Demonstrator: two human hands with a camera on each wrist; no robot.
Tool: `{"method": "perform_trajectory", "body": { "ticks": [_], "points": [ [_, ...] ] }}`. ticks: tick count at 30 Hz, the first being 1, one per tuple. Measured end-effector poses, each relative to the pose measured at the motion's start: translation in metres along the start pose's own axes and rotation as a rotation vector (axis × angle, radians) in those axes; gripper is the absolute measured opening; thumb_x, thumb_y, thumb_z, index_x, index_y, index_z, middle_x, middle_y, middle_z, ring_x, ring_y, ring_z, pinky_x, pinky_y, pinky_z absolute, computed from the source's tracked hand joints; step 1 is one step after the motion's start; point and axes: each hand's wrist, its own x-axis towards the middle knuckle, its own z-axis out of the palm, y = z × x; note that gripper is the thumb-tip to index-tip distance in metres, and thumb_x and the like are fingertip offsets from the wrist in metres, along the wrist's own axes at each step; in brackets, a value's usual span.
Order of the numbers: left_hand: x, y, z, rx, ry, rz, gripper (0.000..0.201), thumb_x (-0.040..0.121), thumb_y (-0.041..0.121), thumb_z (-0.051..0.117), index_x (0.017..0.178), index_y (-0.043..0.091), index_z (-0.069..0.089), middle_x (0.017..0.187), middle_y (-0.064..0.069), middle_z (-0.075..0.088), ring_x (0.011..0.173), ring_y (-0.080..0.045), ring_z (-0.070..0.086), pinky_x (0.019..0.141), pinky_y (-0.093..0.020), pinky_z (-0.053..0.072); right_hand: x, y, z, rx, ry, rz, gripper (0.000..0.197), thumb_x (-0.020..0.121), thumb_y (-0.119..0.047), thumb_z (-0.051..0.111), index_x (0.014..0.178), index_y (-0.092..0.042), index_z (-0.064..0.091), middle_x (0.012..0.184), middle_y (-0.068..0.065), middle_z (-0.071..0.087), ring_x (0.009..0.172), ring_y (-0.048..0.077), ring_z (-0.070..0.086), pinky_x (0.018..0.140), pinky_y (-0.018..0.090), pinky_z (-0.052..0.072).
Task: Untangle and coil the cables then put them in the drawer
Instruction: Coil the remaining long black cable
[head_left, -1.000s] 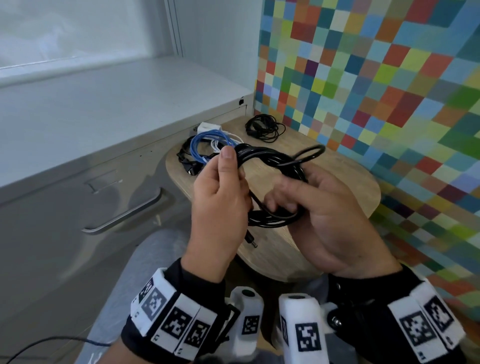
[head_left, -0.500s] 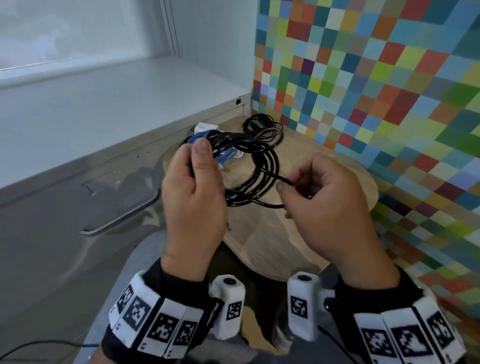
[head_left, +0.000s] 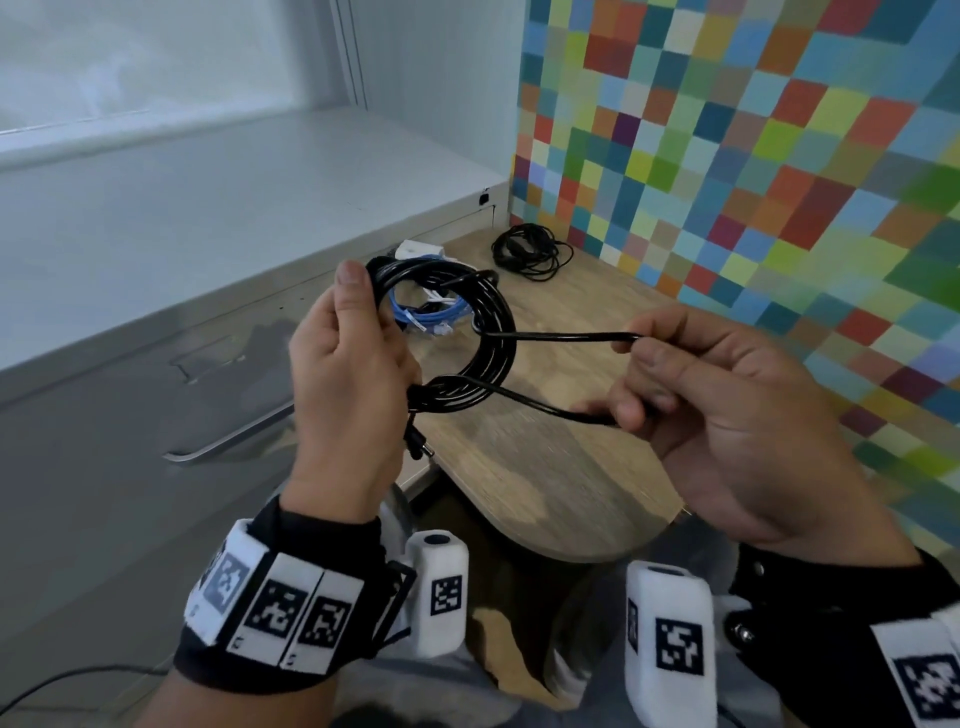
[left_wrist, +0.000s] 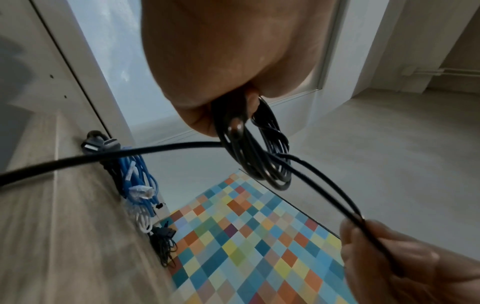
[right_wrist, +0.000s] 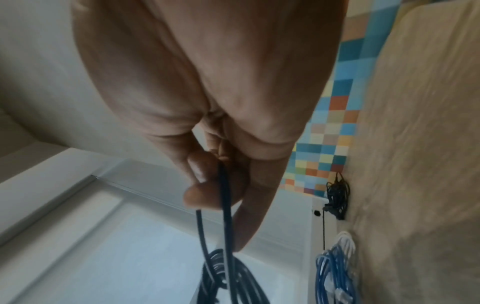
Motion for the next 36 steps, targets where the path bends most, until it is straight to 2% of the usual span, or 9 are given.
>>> {"method": "perform_trajectory", "body": {
  "ticks": [5,8,13,16,22,25,29,34,36],
  "points": [
    [-0.001,0.005,-0.001,-0.012,-0.039,0.151,0.041,0.109,0.037,0.036,0.087,0.004,0.048,0.058,0.001,0.029,0.052,-0.021,0.019,0.049,-0.038,0.017,-0.002,-0.006,0.008,0.037,0.050,0.026,0.009,0.089,-0.017,0.056,0.094,-0.010,0.060,0.058,-0.001,0.028,0.039,0.009,0.024,0.037,0.022,0.034],
    [0.002,0.006,-0.004,0.012,-0.004,0.178,0.047,0.108,0.037,0.036,0.085,-0.003,0.046,0.058,0.001,0.030,0.051,-0.018,0.023,0.048,-0.037,0.019,-0.003,-0.011,-0.003,-0.239,0.075,-0.020,0.012,0.086,-0.023,0.063,0.089,-0.013,0.070,0.054,0.001,0.036,0.039,0.011,0.025,0.038,0.021,0.021],
    [0.009,0.014,-0.014,-0.074,0.116,0.085,0.044,0.111,0.038,0.036,0.074,0.015,0.045,0.055,0.003,0.031,0.051,-0.017,0.023,0.056,-0.044,0.020,-0.004,-0.021,-0.030,-0.914,0.279,-0.267,0.017,0.093,-0.023,0.073,0.087,-0.038,0.078,0.082,-0.022,0.075,0.079,-0.003,0.068,0.065,0.005,0.047],
    [0.007,0.020,-0.012,-0.210,0.108,-0.019,0.045,0.110,0.044,0.036,0.073,0.020,0.046,0.055,0.002,0.028,0.050,-0.017,0.022,0.052,-0.033,0.029,0.000,-0.023,-0.047,-0.994,0.359,-0.328,0.025,0.097,-0.021,0.071,0.092,-0.046,0.075,0.091,-0.020,0.076,0.093,-0.002,0.067,0.081,0.020,0.051],
    [-0.019,0.025,0.016,-0.503,-0.055,-0.200,0.047,0.109,0.050,0.035,0.075,0.019,0.047,0.054,0.004,0.021,0.044,-0.014,0.020,0.053,-0.030,0.034,0.010,-0.001,-0.040,-1.244,0.415,-0.276,0.012,0.095,-0.026,0.071,0.103,-0.032,0.077,0.082,-0.012,0.054,0.074,-0.001,0.052,0.059,0.011,0.032],
    [-0.022,0.029,0.020,-0.620,-0.090,-0.212,0.048,0.109,0.051,0.032,0.075,0.019,0.046,0.056,0.005,0.017,0.045,-0.013,0.019,0.054,-0.029,0.034,0.011,0.010,-0.025,-1.096,0.337,-0.220,0.017,0.095,-0.022,0.071,0.090,-0.038,0.073,0.074,-0.014,0.064,0.071,-0.004,0.059,0.057,0.009,0.040],
    [-0.027,0.032,0.025,-0.659,-0.092,-0.191,0.050,0.109,0.053,0.030,0.074,0.020,0.045,0.056,0.005,0.017,0.044,-0.013,0.019,0.055,-0.028,0.036,0.012,0.020,-0.003,-0.844,0.202,-0.147,0.017,0.099,-0.020,0.066,0.109,-0.030,0.075,0.085,-0.010,0.076,0.081,0.000,0.072,0.077,0.026,0.060],
    [-0.036,0.027,0.030,-0.635,-0.100,-0.176,0.051,0.107,0.056,0.031,0.075,0.018,0.045,0.053,0.005,0.020,0.043,-0.013,0.021,0.055,-0.029,0.037,0.009,0.029,0.021,-0.487,-0.110,-0.077,0.030,0.101,-0.004,0.059,0.122,-0.021,0.070,0.109,-0.006,0.078,0.109,0.007,0.071,0.099,0.031,0.055],
    [-0.038,0.025,0.032,-0.623,-0.101,-0.184,0.051,0.106,0.057,0.032,0.076,0.018,0.045,0.053,0.004,0.020,0.044,-0.013,0.021,0.056,-0.030,0.037,0.011,0.034,0.023,-0.346,-0.179,-0.067,0.028,0.098,-0.005,0.058,0.117,-0.020,0.071,0.117,0.001,0.076,0.119,0.018,0.067,0.107,0.046,0.051]
  ]
}}
